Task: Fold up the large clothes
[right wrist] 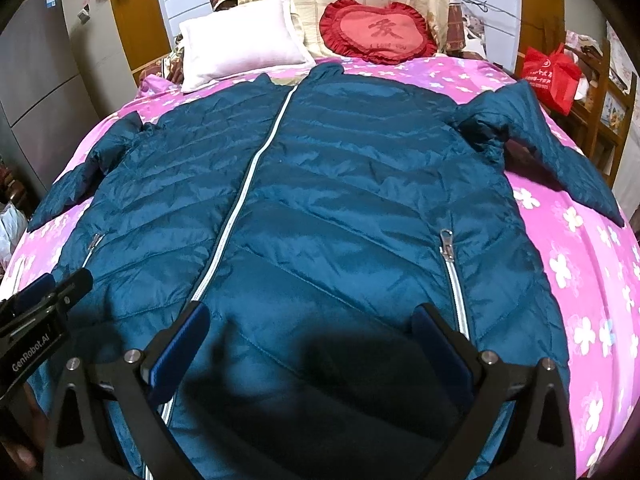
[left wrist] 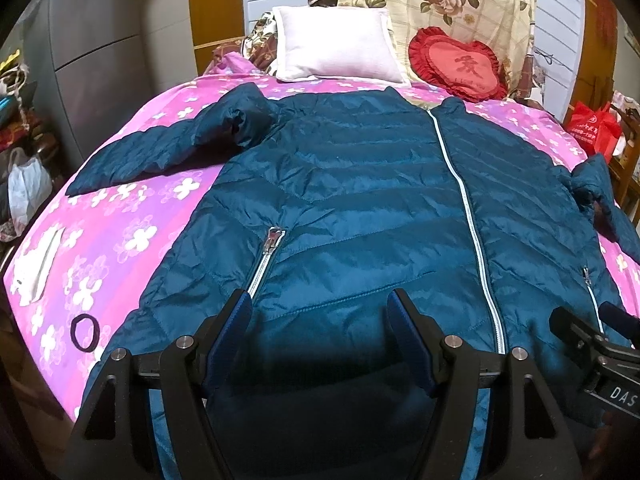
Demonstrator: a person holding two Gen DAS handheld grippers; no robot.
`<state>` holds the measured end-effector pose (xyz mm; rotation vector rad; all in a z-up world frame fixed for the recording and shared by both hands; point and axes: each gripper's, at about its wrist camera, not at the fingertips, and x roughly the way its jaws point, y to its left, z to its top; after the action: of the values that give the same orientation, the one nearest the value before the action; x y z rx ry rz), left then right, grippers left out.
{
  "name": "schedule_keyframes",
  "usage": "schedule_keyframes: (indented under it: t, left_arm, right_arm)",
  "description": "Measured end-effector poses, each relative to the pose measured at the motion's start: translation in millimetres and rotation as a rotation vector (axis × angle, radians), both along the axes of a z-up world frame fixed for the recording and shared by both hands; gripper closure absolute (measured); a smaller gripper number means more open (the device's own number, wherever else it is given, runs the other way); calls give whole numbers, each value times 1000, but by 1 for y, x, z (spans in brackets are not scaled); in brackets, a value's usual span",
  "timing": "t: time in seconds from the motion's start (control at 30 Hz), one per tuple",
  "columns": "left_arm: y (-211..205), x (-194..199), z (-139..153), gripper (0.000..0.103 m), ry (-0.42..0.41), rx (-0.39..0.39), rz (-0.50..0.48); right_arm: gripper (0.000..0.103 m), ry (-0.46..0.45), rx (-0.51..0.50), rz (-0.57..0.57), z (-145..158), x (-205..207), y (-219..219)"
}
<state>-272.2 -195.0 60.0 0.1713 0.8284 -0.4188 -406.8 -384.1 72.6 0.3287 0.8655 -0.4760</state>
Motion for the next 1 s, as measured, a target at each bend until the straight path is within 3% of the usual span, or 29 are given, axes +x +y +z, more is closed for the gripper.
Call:
schedule_keyframes:
  t: [1.0]
  left_arm:
    - [2, 40, -7, 57, 18, 19, 52]
  right_arm:
    - [0, 1, 15, 12, -9, 53, -9]
